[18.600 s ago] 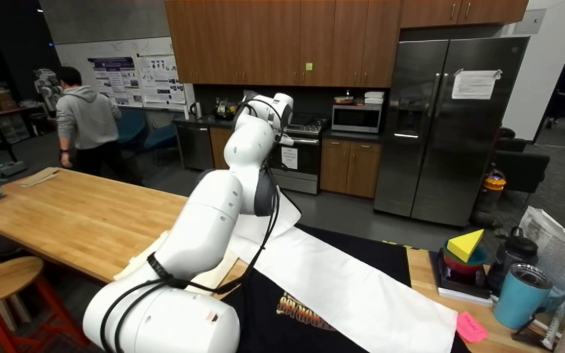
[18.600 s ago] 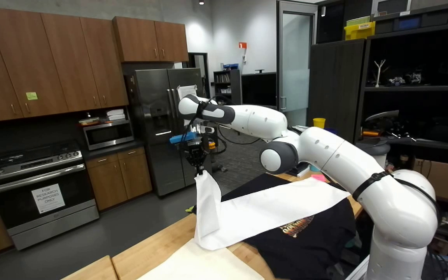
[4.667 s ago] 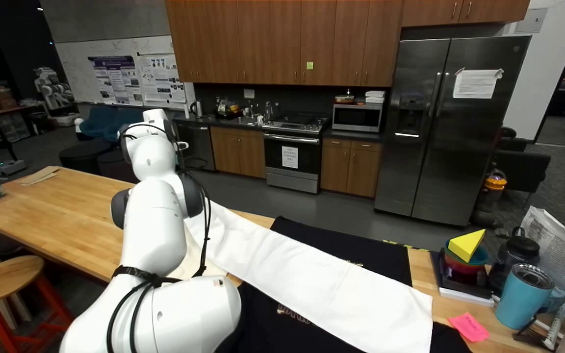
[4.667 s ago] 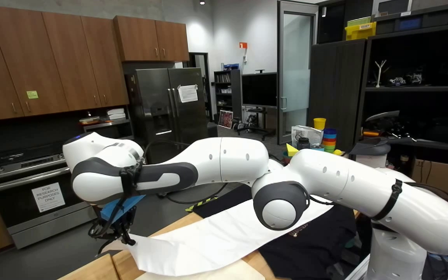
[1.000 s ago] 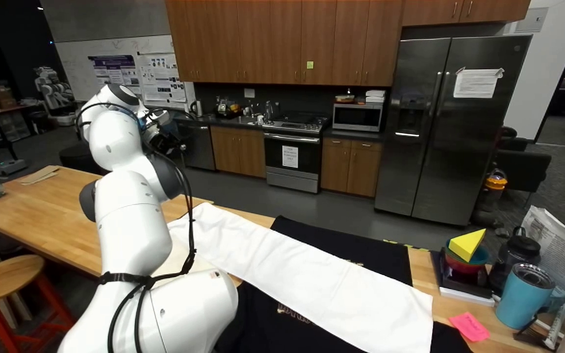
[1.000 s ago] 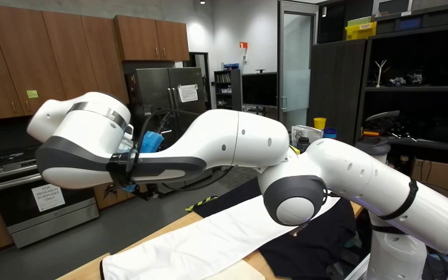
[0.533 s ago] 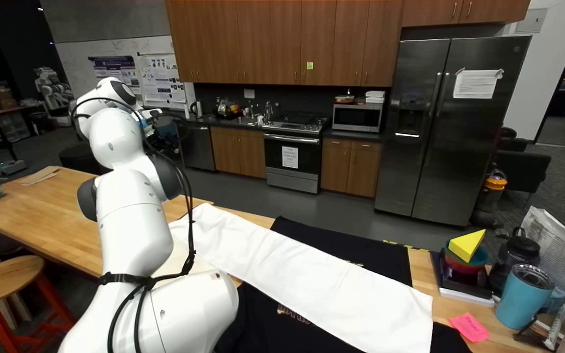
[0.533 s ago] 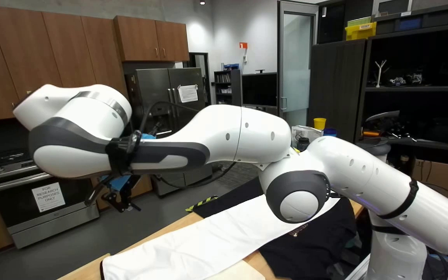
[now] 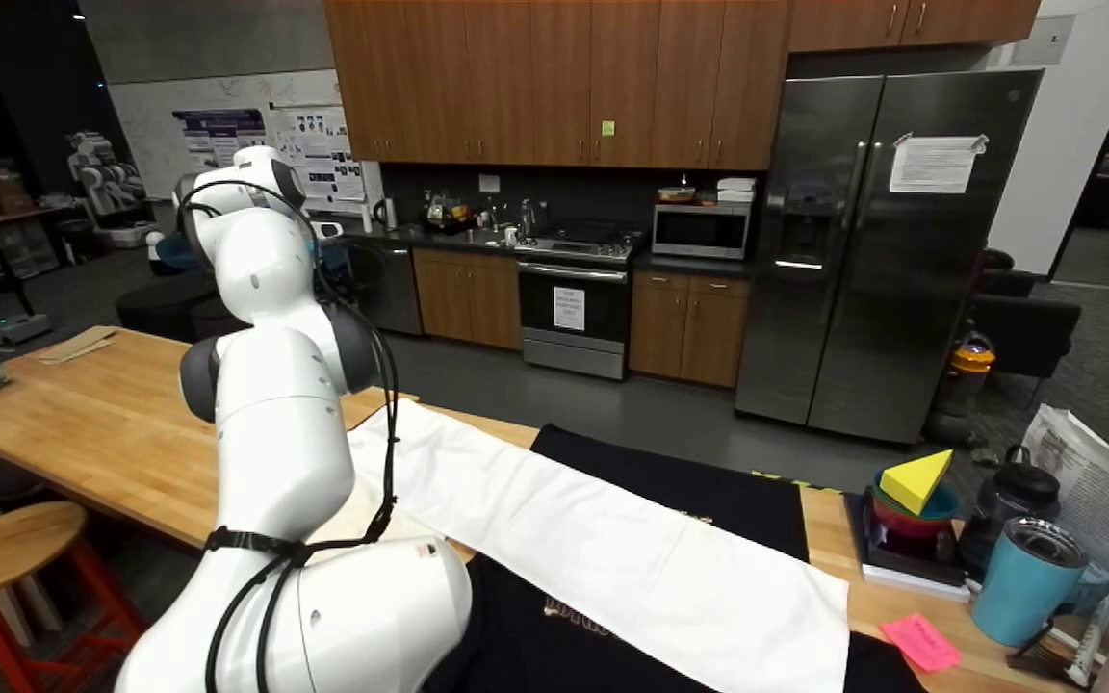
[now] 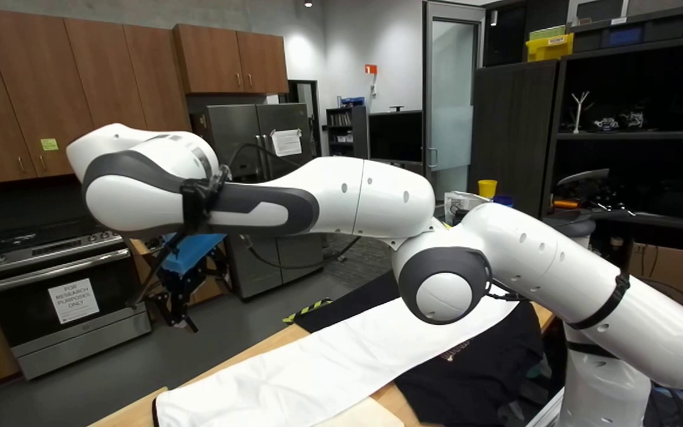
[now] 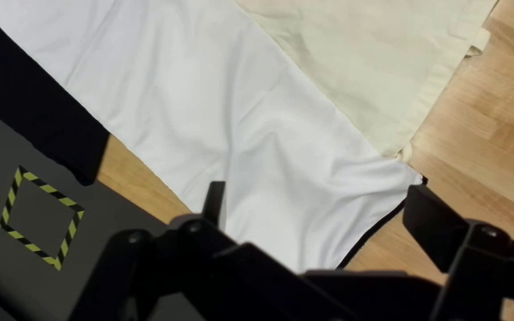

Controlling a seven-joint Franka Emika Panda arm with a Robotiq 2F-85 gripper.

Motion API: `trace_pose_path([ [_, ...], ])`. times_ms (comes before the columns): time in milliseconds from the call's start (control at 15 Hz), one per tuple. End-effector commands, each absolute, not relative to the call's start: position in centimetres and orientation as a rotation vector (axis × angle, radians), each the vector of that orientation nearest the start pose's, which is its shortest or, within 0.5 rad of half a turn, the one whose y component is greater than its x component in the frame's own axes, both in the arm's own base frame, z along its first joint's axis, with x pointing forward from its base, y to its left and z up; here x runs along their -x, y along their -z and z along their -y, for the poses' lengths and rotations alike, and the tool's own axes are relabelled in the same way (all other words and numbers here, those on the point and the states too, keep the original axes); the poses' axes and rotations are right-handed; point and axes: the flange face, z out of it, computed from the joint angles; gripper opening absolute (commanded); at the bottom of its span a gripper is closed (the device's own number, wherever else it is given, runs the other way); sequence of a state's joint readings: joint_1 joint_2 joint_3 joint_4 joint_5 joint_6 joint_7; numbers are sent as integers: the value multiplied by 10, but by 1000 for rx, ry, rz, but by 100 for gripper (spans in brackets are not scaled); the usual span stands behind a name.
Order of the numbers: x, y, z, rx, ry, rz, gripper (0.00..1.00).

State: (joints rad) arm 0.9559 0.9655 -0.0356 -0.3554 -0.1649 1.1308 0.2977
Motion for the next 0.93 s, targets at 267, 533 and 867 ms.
trace_pose_path([
  [267, -466, -506, -558, 3181, -124, 900, 100],
  [533, -470, -502, -556, 3186, -132, 877, 100],
  [867, -470, -497, -561, 3199, -92, 905, 100],
])
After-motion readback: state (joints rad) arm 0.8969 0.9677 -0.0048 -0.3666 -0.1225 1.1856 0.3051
